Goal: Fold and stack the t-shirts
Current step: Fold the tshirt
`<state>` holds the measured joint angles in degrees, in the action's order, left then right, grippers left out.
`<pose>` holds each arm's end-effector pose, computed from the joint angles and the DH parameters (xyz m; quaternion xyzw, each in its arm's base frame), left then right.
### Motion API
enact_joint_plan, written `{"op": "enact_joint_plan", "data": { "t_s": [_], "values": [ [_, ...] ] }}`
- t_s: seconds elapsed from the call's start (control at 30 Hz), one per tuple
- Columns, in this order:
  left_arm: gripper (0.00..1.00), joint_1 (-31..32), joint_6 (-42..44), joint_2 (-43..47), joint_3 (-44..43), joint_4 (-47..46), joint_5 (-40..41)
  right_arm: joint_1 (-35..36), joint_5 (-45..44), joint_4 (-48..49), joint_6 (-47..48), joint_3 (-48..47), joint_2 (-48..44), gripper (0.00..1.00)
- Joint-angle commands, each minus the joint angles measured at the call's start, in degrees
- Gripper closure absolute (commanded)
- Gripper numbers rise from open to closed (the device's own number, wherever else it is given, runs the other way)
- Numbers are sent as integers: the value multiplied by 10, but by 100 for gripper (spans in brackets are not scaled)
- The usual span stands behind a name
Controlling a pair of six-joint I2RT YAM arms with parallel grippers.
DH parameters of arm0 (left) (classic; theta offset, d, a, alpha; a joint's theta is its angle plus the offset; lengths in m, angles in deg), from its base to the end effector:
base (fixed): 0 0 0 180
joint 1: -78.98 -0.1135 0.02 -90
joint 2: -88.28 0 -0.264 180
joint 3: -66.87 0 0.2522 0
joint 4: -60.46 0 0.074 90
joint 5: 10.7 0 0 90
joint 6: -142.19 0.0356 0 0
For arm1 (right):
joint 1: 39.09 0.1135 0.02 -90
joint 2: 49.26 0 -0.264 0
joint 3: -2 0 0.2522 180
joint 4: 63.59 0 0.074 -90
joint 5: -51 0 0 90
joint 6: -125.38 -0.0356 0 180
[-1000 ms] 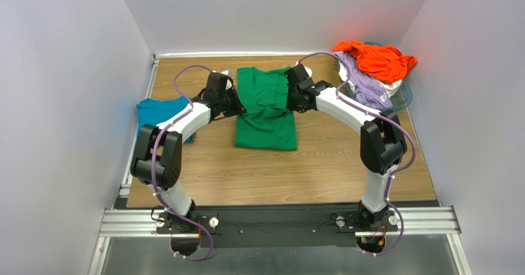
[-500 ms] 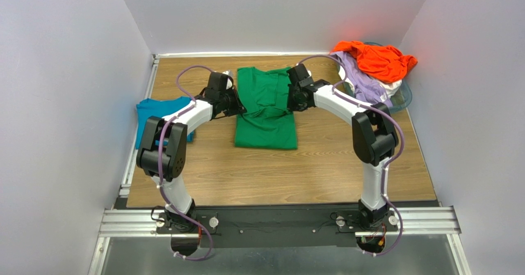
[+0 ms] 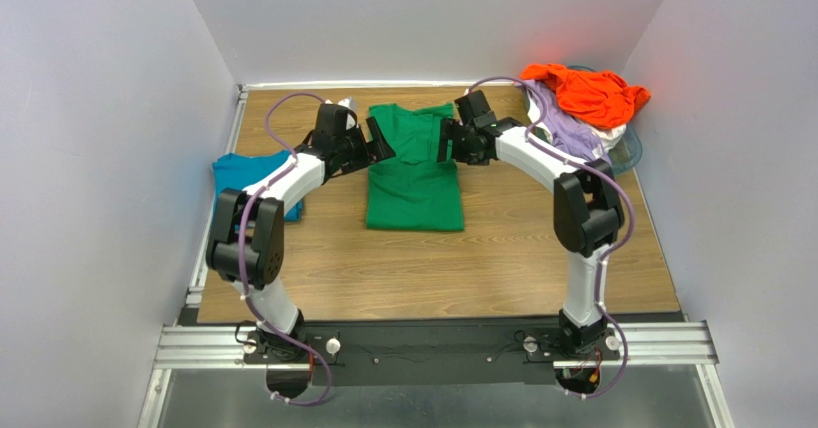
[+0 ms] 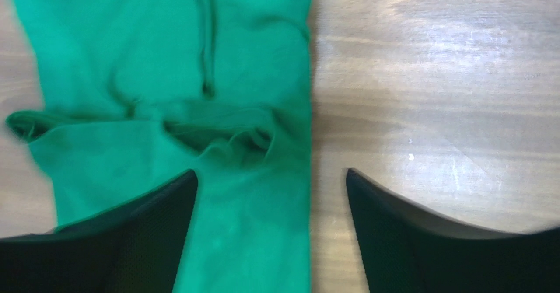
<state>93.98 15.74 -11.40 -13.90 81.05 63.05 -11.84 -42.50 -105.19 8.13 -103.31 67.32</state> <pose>0.3707 -0.1096 0.2232 -0.1074 0.8910 -0.2985 0.3249 0.4025 0.2048 0.2130 0.0097 0.9475 0.1200 0.2962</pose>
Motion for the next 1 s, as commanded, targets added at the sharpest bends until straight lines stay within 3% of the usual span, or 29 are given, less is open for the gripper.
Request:
{"op": "enact_joint_plan", "data": {
  "t_s": [0.0, 0.2, 0.4, 0.6, 0.83, 0.97],
  "values": [
    [2, -3, -11, 87, 51, -16, 5, -1, 61, 8, 8, 36, -84, 1],
    [2, -2, -22, 201, 189, -22, 4, 7, 176, 38, 25, 114, -136, 0],
    [2, -2, -35, 329, 305, -19, 2, 33, 298, 70, 76, 103, -106, 0],
    [2, -2, -47, 373, 365, -10, 1, 33, 293, 74, 83, 29, -9, 0],
    [2, -2, -45, 382, 369, 0, 2, 28, 221, 73, 105, -89, 108, 0],
    [2, -2, -41, 383, 369, 11, 12, 17, 224, 71, 99, -143, 143, 0]
  ]
}}
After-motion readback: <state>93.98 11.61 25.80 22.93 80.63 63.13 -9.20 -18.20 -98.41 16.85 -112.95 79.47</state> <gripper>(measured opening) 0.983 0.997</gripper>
